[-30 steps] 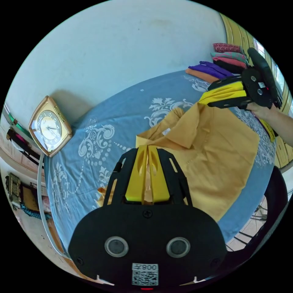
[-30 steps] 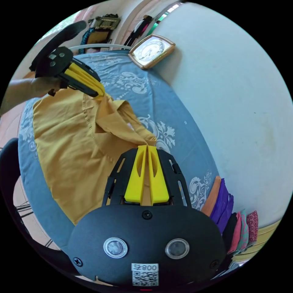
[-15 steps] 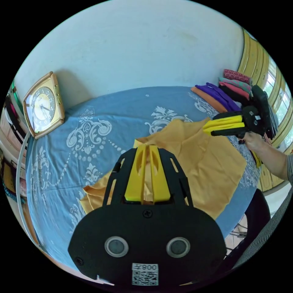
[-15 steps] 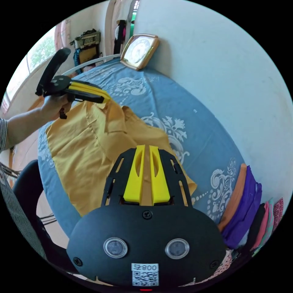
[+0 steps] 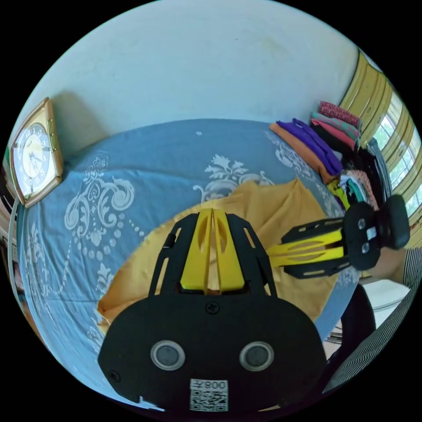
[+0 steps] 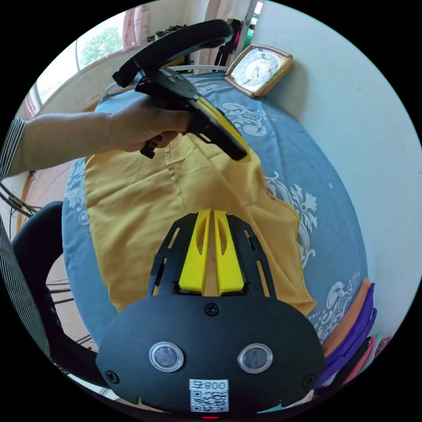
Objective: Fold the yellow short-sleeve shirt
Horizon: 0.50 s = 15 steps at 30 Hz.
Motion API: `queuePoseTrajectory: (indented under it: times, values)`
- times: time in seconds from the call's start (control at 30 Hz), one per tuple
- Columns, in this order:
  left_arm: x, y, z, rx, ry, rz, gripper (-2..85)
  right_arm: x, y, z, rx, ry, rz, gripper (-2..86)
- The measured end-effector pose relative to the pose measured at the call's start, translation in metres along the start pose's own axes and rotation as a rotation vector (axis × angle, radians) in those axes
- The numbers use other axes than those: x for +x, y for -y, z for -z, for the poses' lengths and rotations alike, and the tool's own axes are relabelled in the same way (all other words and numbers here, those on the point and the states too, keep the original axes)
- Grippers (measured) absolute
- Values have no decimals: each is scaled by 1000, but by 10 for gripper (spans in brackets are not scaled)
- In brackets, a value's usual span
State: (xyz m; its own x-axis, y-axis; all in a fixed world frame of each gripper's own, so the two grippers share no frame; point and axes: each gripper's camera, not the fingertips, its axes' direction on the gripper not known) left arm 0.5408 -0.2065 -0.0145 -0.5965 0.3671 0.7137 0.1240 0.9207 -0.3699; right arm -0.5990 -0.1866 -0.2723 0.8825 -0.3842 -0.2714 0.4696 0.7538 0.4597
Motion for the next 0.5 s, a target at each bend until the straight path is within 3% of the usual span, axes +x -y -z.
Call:
queuePoseTrajectory:
  times: [0.27,0.5]
  values:
    - [2,-38,11,16,-68,-68,35,50,-14,17,78,87,-140,41]
    - [74,-105,-24,-156,95,-356,69,-21,-77,2,-49,-108,71,57]
